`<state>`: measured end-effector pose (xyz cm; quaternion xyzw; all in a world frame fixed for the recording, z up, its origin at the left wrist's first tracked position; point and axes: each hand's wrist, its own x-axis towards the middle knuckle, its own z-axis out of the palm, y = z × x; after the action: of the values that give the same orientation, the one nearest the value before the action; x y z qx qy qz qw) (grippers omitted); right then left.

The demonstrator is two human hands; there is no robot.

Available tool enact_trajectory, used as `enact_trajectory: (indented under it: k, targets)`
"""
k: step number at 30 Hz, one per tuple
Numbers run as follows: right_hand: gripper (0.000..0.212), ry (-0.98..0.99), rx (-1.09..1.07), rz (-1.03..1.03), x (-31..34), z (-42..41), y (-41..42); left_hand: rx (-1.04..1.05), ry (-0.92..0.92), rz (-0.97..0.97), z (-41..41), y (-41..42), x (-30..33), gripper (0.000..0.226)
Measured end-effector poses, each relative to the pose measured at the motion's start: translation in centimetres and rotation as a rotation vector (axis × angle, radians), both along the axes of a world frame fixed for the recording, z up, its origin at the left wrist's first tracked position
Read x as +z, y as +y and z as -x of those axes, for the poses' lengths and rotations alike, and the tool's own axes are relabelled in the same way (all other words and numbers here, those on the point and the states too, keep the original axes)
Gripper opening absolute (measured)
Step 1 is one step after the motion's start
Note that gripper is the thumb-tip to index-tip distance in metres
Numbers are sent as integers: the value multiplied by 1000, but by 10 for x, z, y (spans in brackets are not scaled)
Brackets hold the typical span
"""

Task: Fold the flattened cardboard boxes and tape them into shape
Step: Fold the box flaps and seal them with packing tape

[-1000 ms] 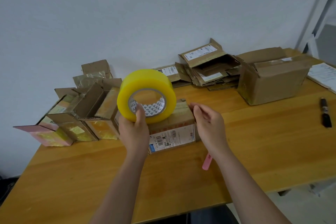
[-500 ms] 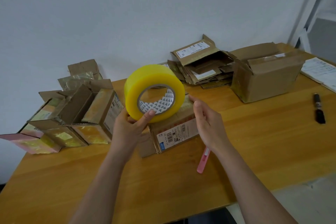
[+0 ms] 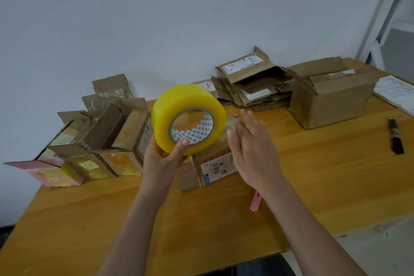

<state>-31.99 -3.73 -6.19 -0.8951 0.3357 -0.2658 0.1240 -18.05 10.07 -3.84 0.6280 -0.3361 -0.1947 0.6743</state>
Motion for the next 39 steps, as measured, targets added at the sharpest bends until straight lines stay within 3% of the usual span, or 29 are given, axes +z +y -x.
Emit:
enact_trajectory:
  k: [3,5,9,14,20,27,31,39]
  targets:
    - [71,-50,44,35,-10,-3,4,-5,-70,-38,-1,-1,-1,53]
    - [69,-90,63,-18,-10,-3,2,-5,-80,-50,-3,-2,-3,47]
    - [68,-93,58,-41,-6,-4,0,-56,47,7,-6,2,-4,45]
    - [75,-7,22,-18,-3,-3,3,-117,235,144,-9,11,-8,69]
    - [91,142,21,136,7,-4,9,-26,17,81,-3,9,-8,47]
    - [78,122,67,162,1,-2,10,-33,-101,32,-3,0,-7,44]
    - [78,135,59,143,3,-2,11,-111,2,73,-8,5,-9,33]
    - [84,190,36,126,10,-2,13,-125,330,240,-20,17,-18,66]
